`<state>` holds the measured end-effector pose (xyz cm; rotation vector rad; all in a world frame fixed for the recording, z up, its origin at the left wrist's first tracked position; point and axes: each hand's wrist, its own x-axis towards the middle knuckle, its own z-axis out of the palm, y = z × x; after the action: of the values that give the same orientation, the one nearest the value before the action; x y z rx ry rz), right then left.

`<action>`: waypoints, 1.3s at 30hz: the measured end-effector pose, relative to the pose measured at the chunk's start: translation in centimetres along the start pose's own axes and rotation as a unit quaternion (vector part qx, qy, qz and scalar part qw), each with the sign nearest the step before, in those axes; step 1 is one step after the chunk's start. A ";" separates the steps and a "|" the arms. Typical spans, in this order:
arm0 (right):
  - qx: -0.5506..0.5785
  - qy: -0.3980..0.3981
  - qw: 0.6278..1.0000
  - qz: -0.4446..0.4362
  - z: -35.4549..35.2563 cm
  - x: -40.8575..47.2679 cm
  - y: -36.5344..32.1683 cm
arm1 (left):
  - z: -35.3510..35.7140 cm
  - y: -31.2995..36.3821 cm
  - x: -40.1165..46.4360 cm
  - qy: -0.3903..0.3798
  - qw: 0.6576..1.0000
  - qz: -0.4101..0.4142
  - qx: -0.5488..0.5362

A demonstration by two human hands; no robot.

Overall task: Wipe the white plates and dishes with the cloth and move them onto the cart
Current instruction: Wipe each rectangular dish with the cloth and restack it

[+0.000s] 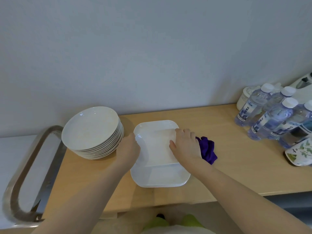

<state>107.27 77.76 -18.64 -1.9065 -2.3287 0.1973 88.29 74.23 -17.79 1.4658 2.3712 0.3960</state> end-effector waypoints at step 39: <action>0.010 -0.048 0.999 0.006 1.8 -5.6 0.0 | 2.6 0.1 -5.3 -0.009 0.991 0.026 0.132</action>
<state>108.07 72.23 -20.46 -1.9420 -2.3659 0.3193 91.64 69.71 -19.44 1.6390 2.4488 0.0797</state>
